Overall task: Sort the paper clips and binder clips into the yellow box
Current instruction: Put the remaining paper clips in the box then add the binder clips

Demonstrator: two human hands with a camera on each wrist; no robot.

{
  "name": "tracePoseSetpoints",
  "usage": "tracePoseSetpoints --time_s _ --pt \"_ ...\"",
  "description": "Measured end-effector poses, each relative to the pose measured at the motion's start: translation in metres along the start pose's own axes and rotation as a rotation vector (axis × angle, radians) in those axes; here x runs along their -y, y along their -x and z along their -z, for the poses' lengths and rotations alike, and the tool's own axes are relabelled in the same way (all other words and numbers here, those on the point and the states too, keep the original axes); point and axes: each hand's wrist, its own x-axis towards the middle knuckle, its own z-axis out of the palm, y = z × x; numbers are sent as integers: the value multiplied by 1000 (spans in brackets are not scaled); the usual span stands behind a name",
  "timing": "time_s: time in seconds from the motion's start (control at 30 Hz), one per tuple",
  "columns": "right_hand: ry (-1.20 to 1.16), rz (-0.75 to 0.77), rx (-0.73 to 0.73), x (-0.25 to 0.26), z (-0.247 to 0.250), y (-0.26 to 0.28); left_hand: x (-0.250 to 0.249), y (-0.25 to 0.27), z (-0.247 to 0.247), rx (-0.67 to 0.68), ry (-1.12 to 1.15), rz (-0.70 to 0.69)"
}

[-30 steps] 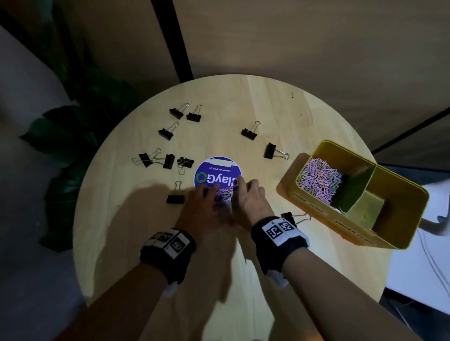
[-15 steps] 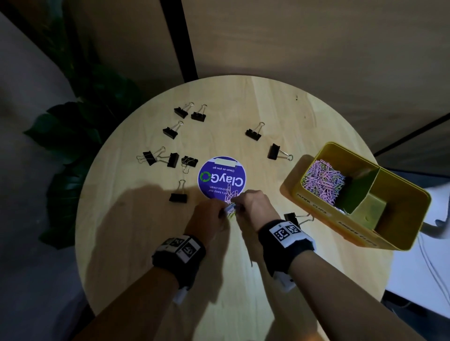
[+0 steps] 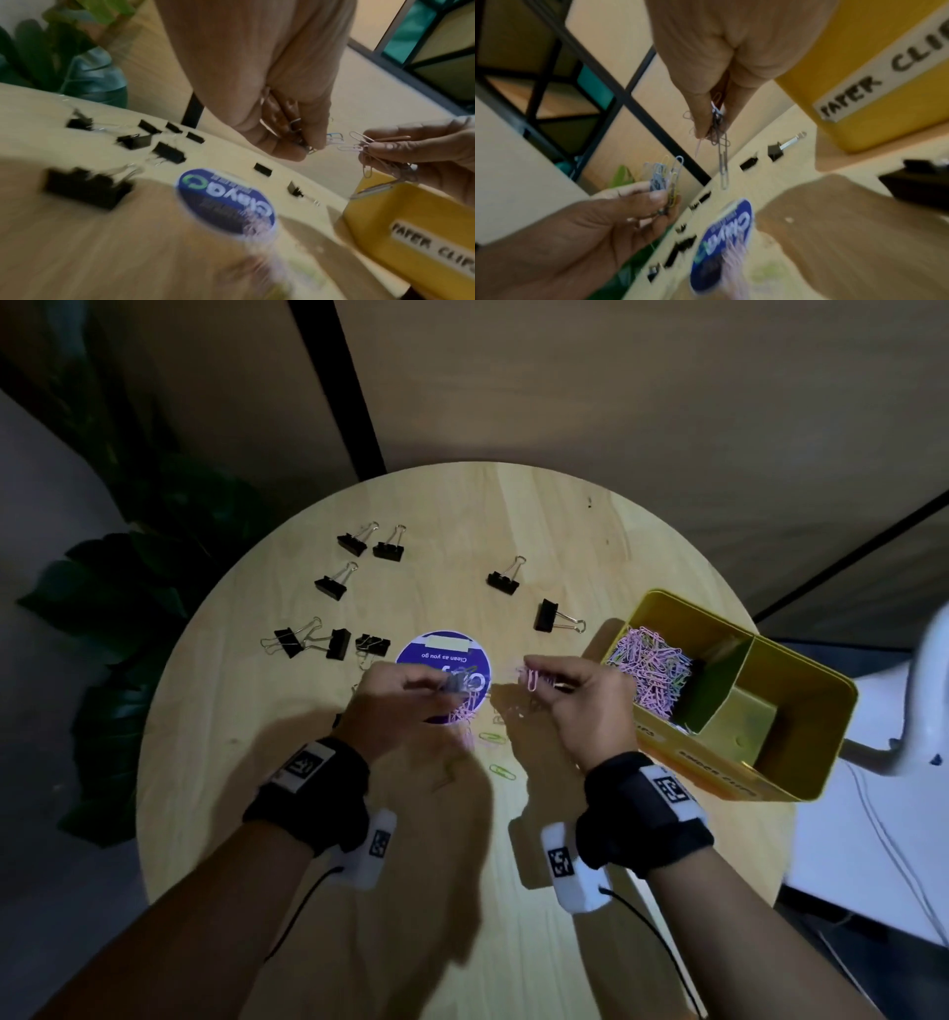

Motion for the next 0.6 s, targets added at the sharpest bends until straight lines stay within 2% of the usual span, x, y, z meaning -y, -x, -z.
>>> tracePoseSetpoints --time_s 0.17,0.27,0.33,0.4,0.5,0.6 --pt "-199 1 -220 25 50 -6 -74 -7 -33 90 25 -102" --pt "-133 -36 -358 20 82 -18 -103 -19 -68 145 -62 -132" --pt "16 -106 -389 10 99 -30 -114 -29 -92 187 -176 -115" --pt "171 -176 -354 -1 109 -39 -120 -38 -115 209 -361 -121" --pt "340 -220 -229 -14 107 -48 -125 -43 -147 173 -656 -140" --pt "493 -254 -81 -24 101 -55 -125 -42 -167 171 -827 -134"
